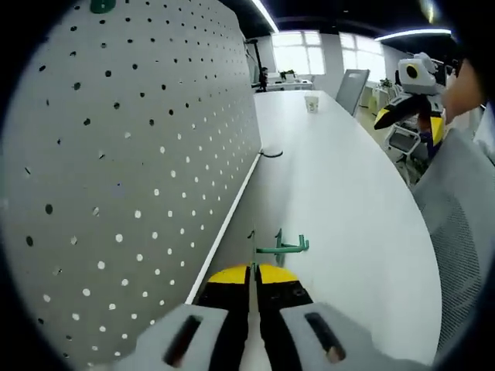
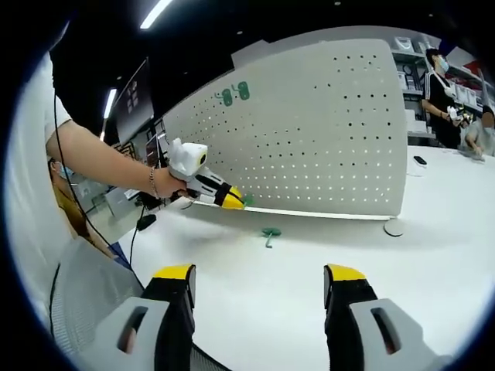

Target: Insert the hook assembly into the mounting plate slot until the hook locks in place.

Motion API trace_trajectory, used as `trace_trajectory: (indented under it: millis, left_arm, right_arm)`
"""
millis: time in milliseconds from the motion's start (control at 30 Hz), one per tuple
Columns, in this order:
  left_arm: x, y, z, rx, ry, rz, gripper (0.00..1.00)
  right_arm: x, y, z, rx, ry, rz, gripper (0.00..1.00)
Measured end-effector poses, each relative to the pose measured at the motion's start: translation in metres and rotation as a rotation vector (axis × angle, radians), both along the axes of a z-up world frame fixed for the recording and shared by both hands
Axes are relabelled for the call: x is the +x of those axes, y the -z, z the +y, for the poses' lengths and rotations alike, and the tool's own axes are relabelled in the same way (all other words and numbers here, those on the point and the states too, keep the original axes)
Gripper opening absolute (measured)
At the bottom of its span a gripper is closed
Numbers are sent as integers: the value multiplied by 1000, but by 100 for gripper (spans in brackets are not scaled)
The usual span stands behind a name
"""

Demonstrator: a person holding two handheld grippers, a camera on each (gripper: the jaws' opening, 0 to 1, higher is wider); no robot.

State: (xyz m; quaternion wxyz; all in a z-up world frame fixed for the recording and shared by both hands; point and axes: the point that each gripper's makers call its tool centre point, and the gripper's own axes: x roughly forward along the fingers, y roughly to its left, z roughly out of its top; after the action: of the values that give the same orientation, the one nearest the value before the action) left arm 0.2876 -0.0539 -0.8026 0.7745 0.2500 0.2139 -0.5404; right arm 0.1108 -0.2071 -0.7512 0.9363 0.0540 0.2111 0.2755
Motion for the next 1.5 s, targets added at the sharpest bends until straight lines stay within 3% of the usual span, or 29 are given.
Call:
trace_trajectory:
  millis: [600, 1500]
  left_arm:
    - [-7, -37, 14, -136, -92, -32, 2]
    - [-40, -94, 32, -309, -199, -127, 2]
  right_arm:
    - [2, -11, 4, 8, -7, -32, 65]
    - [3, -28, 18, 54, -28, -77, 65]
